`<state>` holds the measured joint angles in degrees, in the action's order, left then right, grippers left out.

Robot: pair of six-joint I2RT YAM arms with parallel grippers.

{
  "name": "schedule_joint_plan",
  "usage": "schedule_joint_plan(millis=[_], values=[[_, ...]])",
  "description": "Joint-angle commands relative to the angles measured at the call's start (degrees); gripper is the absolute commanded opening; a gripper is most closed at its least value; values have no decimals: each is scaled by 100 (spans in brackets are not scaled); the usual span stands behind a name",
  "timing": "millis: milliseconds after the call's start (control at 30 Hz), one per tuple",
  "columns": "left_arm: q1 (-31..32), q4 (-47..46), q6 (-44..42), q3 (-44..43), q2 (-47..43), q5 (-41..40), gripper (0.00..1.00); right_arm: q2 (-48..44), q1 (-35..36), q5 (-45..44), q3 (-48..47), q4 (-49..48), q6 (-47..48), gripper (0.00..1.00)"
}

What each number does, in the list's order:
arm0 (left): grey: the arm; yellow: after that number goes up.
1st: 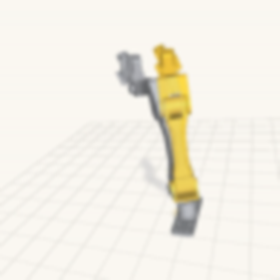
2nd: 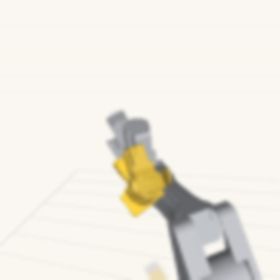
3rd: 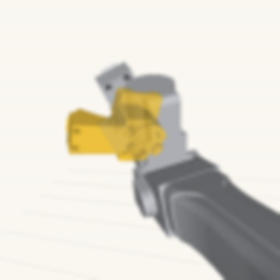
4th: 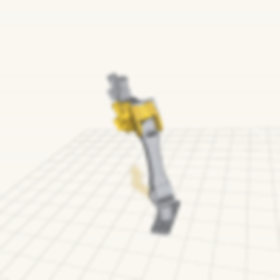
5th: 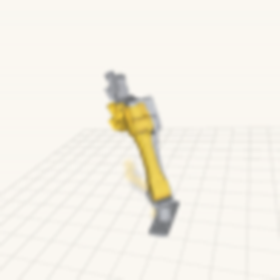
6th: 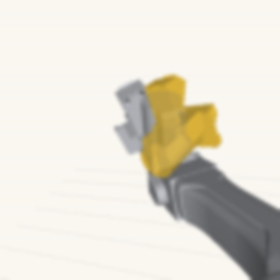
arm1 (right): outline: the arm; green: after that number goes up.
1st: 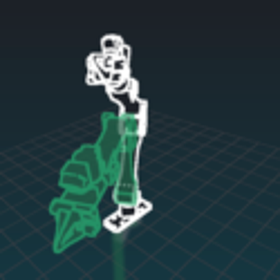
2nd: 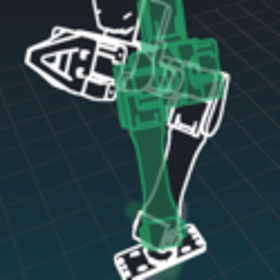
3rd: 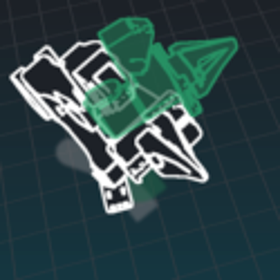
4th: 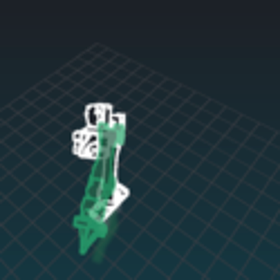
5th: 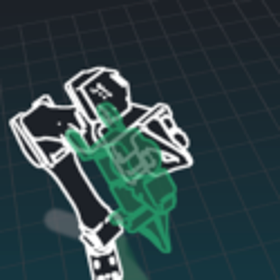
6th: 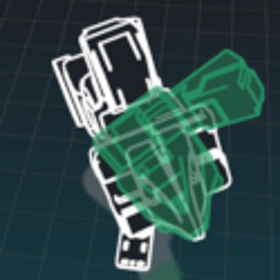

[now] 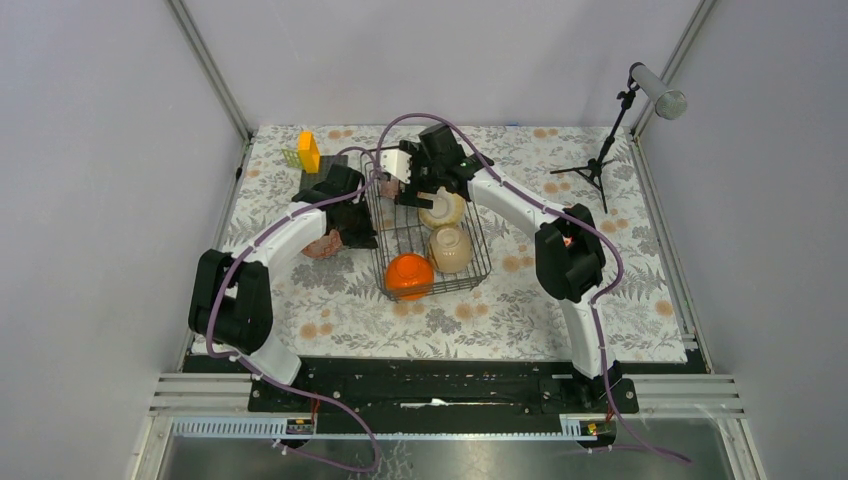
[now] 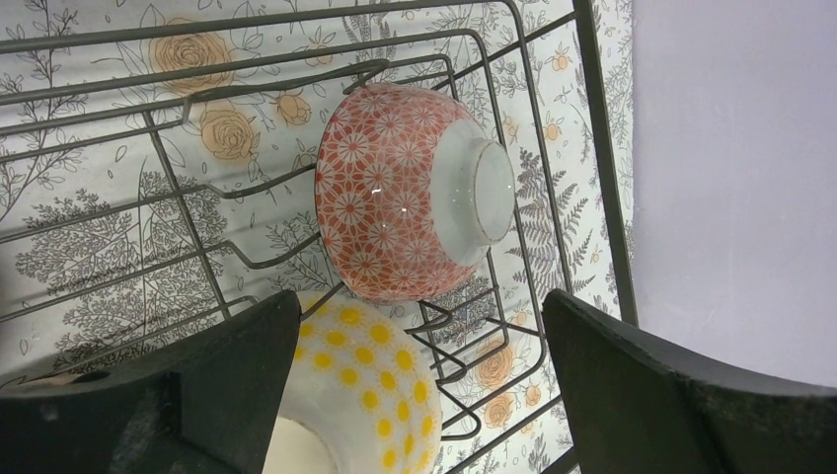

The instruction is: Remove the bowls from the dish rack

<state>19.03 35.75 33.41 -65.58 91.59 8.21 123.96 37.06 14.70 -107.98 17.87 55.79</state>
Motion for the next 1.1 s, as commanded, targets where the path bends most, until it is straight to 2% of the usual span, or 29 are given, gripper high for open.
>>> schedule_joint_plan(millis=[0,400,467,600,700,1000,1067], values=[[192,5,-702,-28,-342,504,0,-79,1,203,74,21,178,100],[236,9,-1047,134,-571,872,1,-111,50,360,390,77,103,100],[239,7,-1038,150,-584,863,7,-112,48,309,440,76,119,100],[241,10,-987,144,-646,819,29,-41,50,40,399,174,213,100],[244,6,-941,125,-668,711,42,46,47,-26,297,389,351,100],[153,-473,-273,559,-1181,659,57,223,49,-138,263,474,259,100],[101,-557,-146,672,-1324,671,64,306,49,-199,214,472,286,100]])
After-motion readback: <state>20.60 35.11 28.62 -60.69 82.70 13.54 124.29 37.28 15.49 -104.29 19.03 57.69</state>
